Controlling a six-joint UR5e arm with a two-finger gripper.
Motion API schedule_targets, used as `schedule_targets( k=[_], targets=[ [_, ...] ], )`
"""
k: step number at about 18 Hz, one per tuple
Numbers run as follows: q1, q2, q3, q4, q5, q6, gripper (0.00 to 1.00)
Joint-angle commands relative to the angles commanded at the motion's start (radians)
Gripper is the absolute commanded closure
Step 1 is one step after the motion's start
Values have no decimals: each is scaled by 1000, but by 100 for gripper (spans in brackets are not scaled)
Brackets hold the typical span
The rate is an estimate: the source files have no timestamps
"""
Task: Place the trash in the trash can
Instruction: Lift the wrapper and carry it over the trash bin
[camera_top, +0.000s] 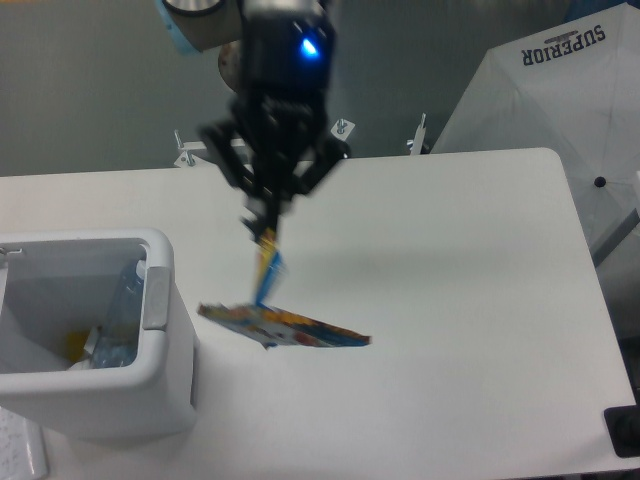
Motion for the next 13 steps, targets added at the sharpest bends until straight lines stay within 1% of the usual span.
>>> schedule_targets(
  k=[2, 6, 10, 13],
  targets=[
    [-54, -6, 20, 0, -2, 0, 95],
    [-147, -8, 21, 2, 0, 0, 95],
    [-183, -15, 6, 0, 0, 2, 94],
    [-193, -49, 5, -2, 0, 2, 94]
  ],
)
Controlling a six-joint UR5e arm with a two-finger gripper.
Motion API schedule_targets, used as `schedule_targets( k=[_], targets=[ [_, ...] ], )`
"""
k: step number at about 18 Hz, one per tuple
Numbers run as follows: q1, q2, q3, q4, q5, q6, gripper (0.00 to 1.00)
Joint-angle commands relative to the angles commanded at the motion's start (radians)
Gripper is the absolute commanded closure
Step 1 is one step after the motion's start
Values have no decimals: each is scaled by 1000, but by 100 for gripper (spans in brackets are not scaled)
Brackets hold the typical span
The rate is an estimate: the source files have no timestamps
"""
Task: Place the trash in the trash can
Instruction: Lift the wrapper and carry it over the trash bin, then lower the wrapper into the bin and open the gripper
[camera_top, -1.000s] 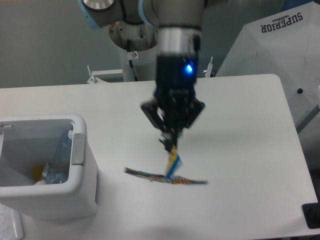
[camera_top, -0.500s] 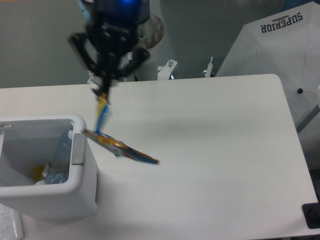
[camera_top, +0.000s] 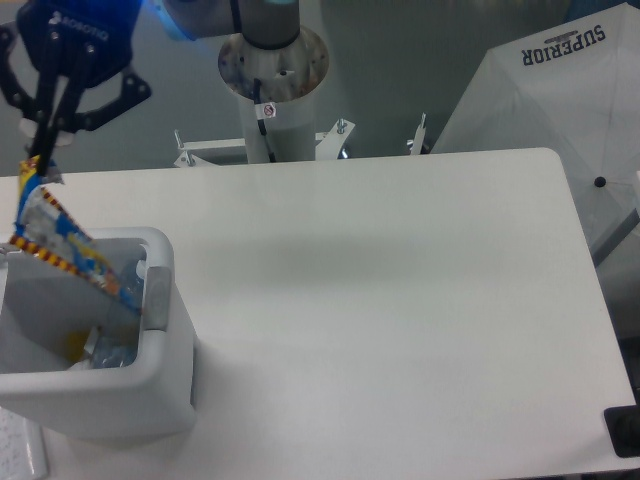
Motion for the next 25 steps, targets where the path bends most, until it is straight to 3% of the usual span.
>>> schedule_targets(
  k=[9, 13, 14, 15, 16, 17, 18, 25],
  targets=[
    [-32, 0, -164, 2, 5, 109, 92],
    [-34, -9, -186, 0, 8, 130, 79],
    [-32, -11, -193, 0, 9, 141, 74],
    [-32, -12, -199, 0, 9, 158, 62],
    [-32, -17, -201, -2, 11, 187, 41],
    [-32, -23, -201, -2, 12, 225, 14],
    [-32, -29, -199, -3, 30, 263, 0],
    [-6, -45, -186, -2, 267, 529, 0]
  ],
)
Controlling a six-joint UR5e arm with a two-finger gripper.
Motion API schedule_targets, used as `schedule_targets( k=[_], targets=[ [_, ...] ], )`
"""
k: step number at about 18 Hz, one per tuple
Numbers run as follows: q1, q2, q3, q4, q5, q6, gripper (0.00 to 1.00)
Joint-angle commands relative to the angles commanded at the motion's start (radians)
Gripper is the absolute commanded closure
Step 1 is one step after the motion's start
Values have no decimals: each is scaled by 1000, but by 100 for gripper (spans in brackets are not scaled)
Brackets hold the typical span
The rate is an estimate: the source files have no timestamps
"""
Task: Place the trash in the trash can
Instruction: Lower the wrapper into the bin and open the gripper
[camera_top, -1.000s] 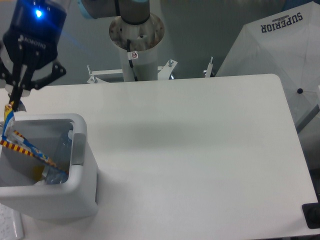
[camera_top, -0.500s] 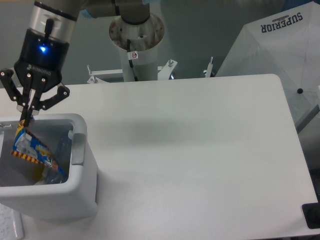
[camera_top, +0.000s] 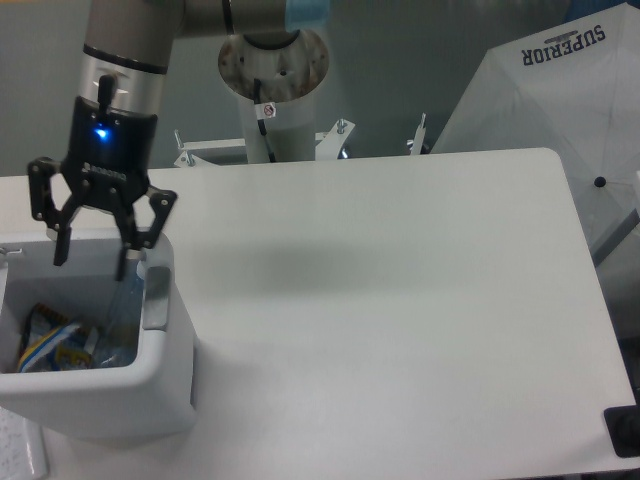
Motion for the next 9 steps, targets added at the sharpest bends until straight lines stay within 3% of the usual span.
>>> schedule_targets(
  k=[3, 6, 9],
  targets=[
    [48, 6, 0, -9, 164, 60, 0],
    [54, 14, -17, -70, 391, 254, 0],
    [81, 20, -23, -89, 447, 361, 0]
  ],
)
